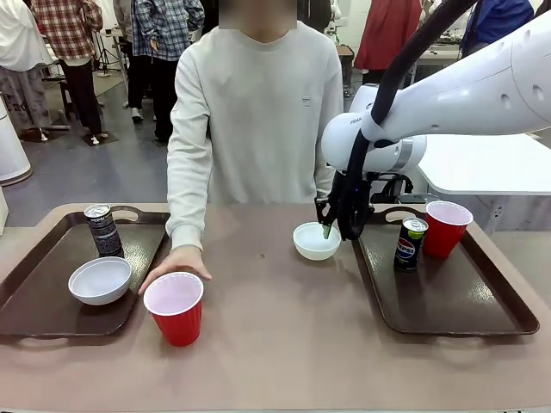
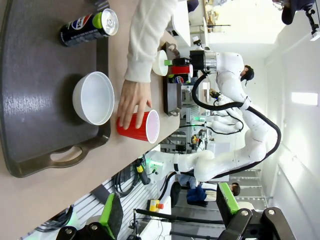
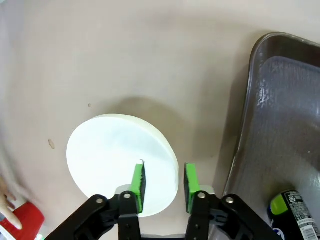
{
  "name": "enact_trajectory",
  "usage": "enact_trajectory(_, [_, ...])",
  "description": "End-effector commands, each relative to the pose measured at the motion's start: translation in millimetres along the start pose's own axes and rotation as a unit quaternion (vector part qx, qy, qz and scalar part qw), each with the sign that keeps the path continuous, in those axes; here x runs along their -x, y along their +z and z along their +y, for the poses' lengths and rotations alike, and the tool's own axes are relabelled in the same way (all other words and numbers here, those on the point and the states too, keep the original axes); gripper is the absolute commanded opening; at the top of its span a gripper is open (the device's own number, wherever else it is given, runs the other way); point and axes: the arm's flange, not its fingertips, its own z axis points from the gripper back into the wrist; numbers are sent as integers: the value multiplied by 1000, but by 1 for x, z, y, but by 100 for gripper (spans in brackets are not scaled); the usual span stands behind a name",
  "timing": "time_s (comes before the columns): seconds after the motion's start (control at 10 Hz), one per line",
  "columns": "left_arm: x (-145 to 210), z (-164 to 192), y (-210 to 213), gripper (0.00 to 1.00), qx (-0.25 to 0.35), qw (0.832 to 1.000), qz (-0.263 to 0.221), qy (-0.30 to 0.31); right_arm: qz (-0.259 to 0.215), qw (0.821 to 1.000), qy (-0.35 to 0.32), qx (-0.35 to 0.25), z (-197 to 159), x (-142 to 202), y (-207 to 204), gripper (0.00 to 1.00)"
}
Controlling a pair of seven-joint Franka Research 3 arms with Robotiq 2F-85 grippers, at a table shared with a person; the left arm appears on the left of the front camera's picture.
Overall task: Prepare tableware on both trays.
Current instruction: Pick up a Picnic Bowl from the table and place it on a Handle tray.
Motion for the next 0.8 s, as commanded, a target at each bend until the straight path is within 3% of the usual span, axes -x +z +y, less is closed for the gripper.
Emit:
enact_trajectory(0.0, [2,-2,-2,100,0,1000,-11,3,10,1000,3,-13,-2,-3,1,0])
enact_trajectory(0.5, [2,-2,-2,100,0,1000,-11,3,11,999,22,-30,3,10,9,0])
enact_trajectory(0.7, [2,-2,-2,100,0,1000,-11,3,58,991,101,64,19,70,65,0])
